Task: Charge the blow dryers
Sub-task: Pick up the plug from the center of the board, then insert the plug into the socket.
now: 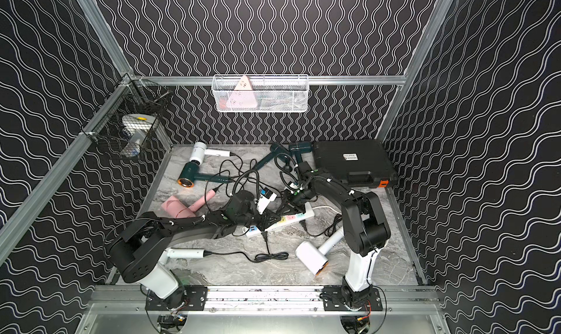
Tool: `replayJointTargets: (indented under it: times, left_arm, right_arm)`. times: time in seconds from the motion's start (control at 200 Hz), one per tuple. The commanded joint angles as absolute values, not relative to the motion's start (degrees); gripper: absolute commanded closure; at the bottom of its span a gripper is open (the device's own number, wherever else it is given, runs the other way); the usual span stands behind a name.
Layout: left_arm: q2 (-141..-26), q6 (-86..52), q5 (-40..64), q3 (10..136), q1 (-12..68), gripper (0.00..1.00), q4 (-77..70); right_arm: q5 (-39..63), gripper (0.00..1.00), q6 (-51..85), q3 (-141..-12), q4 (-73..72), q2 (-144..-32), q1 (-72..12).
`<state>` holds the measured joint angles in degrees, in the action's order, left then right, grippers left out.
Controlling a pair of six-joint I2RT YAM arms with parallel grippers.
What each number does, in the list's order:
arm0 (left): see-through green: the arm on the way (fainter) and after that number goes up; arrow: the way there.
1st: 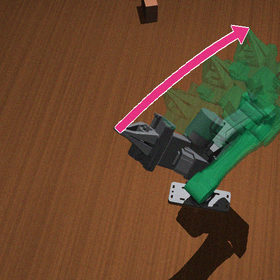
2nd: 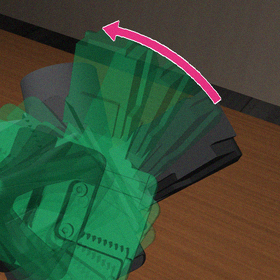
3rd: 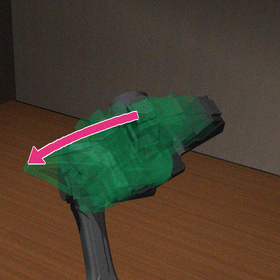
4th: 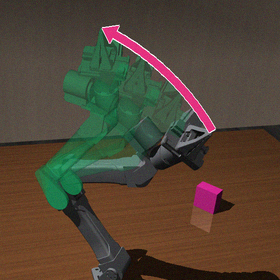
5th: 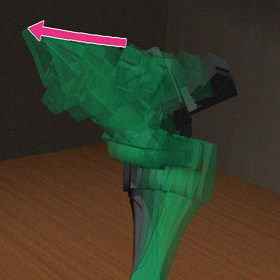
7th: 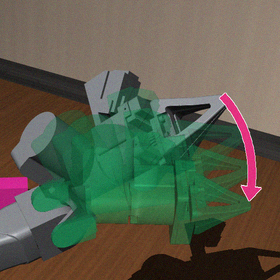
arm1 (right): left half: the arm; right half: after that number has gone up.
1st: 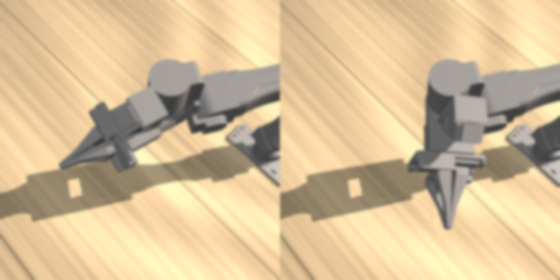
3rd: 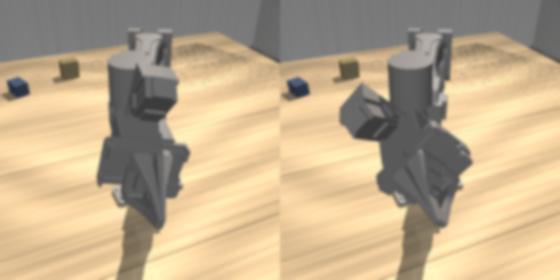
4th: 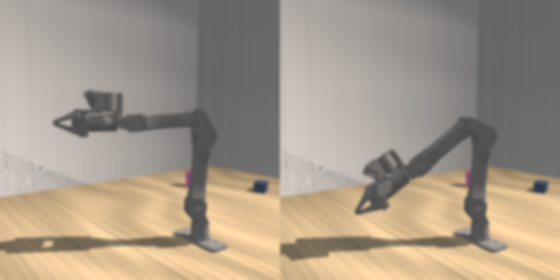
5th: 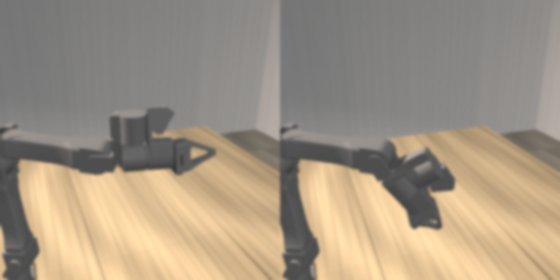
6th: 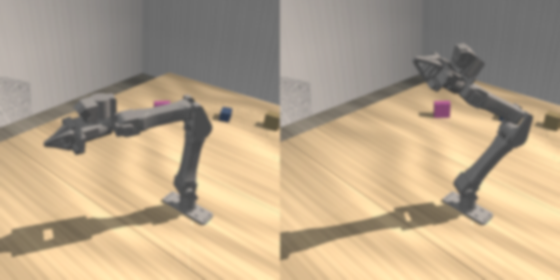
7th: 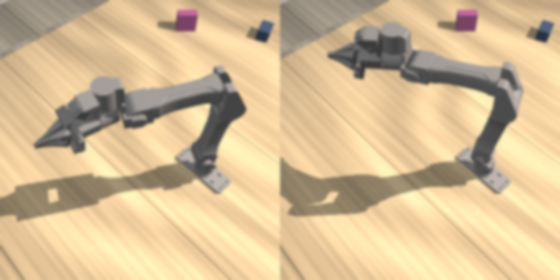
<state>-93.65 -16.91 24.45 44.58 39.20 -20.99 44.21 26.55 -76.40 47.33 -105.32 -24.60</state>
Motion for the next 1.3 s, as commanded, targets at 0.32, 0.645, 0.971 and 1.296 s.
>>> replayJointTargets:
  times: [0.32,0.645,0.971,1.296]
  left_arm:
    - [-87.8,-26.3,23.7,39.6,33.4,0.32,-30.2]
    - [-85.0,-32.9,20.9,39.0,32.7,0.51,-23.0]
    - [-95.9,-41.0,25.0,39.3,35.3,0.59,-30.6]
    - [-99.4,-39.0,22.7,42.3,37.9,0.59,-26.4]
  right_arm:
    - [21.9,1.00,29.5,-66.4,29.5,-93.0,-28.2]
    - [-4.1,1.00,23.6,-56.5,14.1,-87.7,-35.1]
    - [-12.3,1.00,22.9,-46.5,1.1,-85.3,-35.9]
    - [-10.3,1.00,23.6,-44.9,0.9,-85.5,-36.0]
